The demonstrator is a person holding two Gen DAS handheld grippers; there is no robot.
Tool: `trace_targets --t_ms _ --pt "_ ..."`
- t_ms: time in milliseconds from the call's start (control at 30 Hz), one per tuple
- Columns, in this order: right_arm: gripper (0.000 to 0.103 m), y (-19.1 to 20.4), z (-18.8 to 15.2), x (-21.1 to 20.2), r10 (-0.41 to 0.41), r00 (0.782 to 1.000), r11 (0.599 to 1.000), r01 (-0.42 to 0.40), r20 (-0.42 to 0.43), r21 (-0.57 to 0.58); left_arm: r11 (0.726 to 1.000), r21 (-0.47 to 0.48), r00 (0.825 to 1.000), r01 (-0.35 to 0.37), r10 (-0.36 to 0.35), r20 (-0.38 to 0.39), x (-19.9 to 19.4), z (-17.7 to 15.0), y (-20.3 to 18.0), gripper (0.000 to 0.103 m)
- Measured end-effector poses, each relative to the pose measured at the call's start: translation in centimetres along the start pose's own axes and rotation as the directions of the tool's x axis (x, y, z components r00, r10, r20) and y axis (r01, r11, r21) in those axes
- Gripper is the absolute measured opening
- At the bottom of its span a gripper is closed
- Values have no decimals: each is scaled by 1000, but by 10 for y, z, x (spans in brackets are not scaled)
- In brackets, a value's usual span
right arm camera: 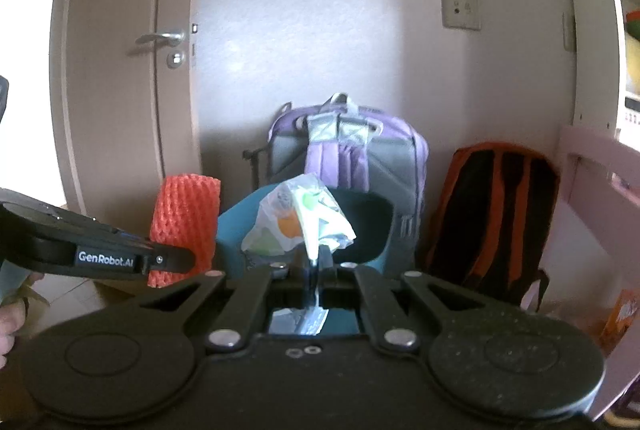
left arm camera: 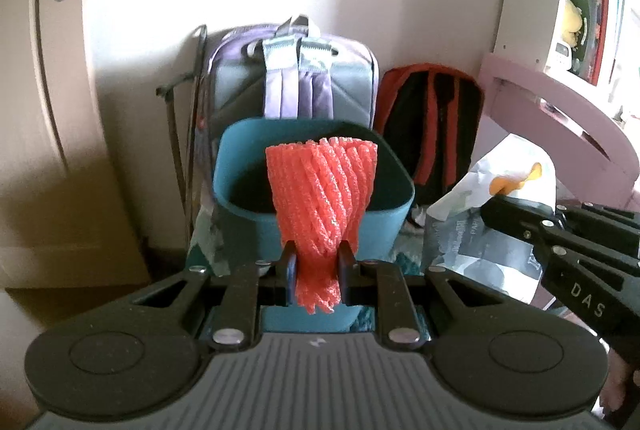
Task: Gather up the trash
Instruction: 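Carry foam net and clear bag up over the teal wastebasket with both tools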
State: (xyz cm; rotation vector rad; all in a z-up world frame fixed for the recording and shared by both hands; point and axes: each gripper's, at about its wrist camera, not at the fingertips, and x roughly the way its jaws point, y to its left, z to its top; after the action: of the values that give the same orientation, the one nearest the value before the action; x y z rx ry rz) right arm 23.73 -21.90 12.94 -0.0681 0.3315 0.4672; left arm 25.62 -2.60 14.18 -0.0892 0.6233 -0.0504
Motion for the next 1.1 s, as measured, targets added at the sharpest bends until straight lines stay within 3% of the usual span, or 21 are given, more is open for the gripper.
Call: trace_targets --t_ms 233,533,700,1100 --pt "3 -13 22 23 -16 1000 1000 16 17 -12 1000 -10 1000 -16 16 10 28 31 -5 20" --pt "3 -22 34 86 -16 999 1000 16 -28 -6 999 -10 998 -53 52 -32 94 60 3 20" --pt "4 -26 32 122 -22 998 1000 22 -67 0 996 0 993 -93 93 -70 135 62 12 20" --pt "4 -23 18 184 -19 987 1000 16 -161 -23 995 0 980 -98 96 -172 195 55 31 20"
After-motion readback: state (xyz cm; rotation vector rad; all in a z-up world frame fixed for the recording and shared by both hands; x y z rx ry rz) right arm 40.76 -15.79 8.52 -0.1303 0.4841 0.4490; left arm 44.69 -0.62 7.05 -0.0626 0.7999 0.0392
